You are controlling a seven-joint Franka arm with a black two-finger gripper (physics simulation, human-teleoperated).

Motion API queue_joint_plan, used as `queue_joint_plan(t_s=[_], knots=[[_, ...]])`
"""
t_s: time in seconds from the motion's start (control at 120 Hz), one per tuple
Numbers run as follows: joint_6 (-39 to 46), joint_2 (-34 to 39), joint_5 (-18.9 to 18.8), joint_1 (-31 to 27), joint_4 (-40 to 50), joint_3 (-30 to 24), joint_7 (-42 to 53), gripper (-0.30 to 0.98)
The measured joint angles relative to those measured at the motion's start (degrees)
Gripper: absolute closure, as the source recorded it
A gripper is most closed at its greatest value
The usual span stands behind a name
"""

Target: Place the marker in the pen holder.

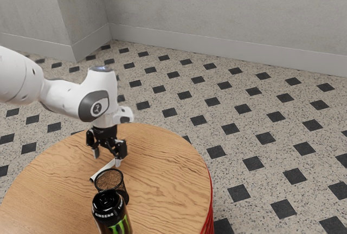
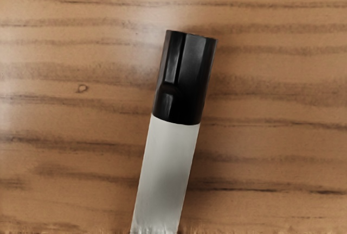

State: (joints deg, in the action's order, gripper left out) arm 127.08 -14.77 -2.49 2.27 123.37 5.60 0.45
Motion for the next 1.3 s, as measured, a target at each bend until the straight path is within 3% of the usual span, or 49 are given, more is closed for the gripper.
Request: queue_joint_plan(t_s=[0.133,0.408,0.675,0.775,1.017,1.3], knots=[[3.67,2.76,-0.08,-0.09,3.21,0.42,-0.21,0.08],[10.78,1.47,-0.01,-0.98,3.68,1.49,3.10,0.18],[13.48,-1.09,3.58,-0.65,3.28,1.46,6.47,0.26],[13.86,-1.66,4.81,-0.53,3.33,1.44,7.32,0.33],[14.26,-1.80,5.66,-0.92,3.13,1.44,8.86,0.65],[14.55,-1.94,4.76,-0.85,3.13,1.54,8.65,0.77]])
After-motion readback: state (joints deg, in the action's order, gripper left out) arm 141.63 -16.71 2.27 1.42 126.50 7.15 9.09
